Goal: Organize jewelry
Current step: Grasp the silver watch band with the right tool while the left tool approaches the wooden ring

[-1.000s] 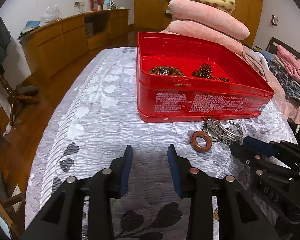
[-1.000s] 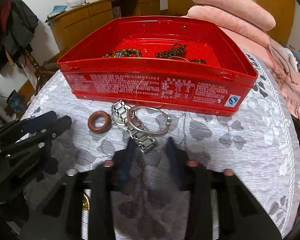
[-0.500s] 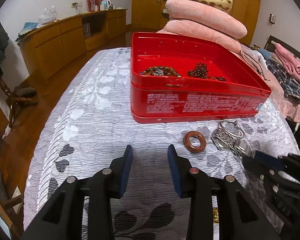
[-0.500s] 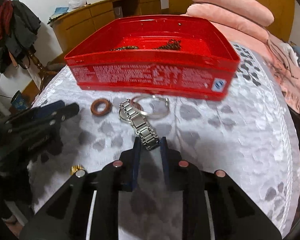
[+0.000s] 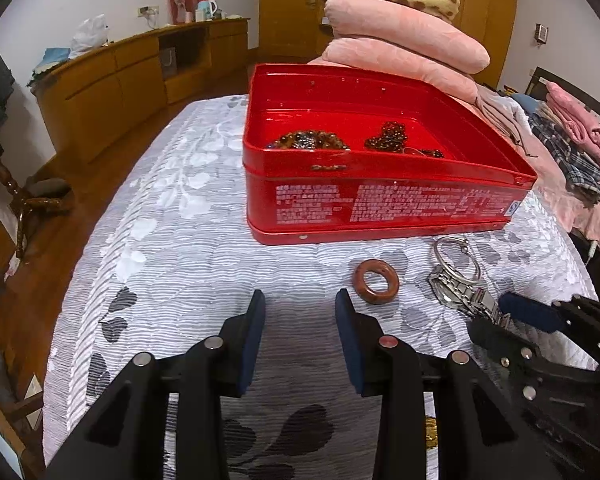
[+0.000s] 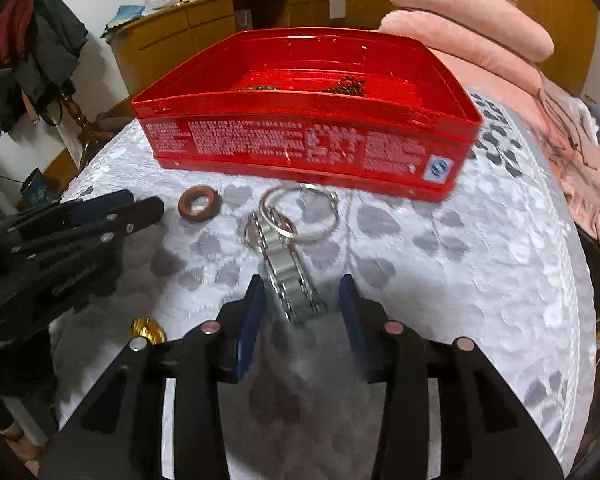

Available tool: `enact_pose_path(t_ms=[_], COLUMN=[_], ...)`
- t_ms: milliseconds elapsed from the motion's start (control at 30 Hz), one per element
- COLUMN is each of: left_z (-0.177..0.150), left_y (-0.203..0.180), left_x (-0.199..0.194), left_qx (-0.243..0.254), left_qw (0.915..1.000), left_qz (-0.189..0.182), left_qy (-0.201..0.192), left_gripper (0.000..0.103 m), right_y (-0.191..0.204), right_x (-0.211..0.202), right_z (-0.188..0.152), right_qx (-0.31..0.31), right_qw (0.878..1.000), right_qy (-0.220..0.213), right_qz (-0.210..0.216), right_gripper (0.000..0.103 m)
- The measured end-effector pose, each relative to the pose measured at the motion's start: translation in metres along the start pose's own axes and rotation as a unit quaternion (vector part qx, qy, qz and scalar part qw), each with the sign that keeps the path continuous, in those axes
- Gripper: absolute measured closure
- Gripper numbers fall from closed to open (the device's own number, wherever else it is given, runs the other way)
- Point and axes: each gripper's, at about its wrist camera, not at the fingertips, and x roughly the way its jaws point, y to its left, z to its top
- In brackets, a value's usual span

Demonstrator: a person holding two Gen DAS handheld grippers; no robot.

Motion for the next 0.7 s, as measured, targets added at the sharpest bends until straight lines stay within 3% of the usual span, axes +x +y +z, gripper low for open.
enact_pose_path(t_ms=[100,300,700], left_z=[0.001,0.002,0.011], left_y=[0.002,-0.002,-0.022], left_x=[0.001,0.005,0.014], left_qx=[-0.002,0.004,0.021], left_qw=[1.0,1.0,0.9996], left_qz=[0.0,-0.002,-0.014], left_qy=[0.001,0.004,0.012], left_gripper=[0.067,0.067,0.063], right_y=[0.001,0.006,-0.012], right_x=[0.005,0.004,-0.009], right_z=[0.006,0.006,-0.004], right_qx=[-0.005,-0.021,0.008], right_qw=[1.0,1.0,1.0], right_qy=[-0.003,-0.005,-0.004], right_qz=[0.004,0.012,0.004], right_gripper=[0.067,0.088,0.088])
